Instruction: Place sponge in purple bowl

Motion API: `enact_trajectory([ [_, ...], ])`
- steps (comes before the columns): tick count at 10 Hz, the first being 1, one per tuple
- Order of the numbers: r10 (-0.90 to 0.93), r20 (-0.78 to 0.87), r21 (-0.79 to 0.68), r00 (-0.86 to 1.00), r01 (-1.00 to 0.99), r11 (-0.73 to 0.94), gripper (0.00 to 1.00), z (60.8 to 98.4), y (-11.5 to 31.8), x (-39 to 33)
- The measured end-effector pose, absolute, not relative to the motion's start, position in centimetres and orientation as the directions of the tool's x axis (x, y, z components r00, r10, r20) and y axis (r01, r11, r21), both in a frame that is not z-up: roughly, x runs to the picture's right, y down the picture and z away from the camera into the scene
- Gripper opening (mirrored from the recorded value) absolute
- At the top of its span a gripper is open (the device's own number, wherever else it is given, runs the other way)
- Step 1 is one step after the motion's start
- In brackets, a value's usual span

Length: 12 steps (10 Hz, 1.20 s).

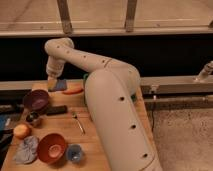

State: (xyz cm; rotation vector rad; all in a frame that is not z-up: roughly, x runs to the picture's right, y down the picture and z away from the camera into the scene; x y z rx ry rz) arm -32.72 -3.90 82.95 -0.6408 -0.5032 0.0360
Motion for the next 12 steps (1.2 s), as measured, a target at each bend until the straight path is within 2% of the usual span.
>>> enact_trajectory([
  [5,0.188,0.417,-0.568,0.889,0.093,0.818,0.2,84.1,-3.6,-37.2],
  [8,0.18,0.467,-0.59,0.866,0.153,0.793,0.22,84.5,-2.3,-40.2],
  [12,0.135,0.527,-0.622,0.839,0.272,0.735,0.6,83.8,0.9,-44.6],
])
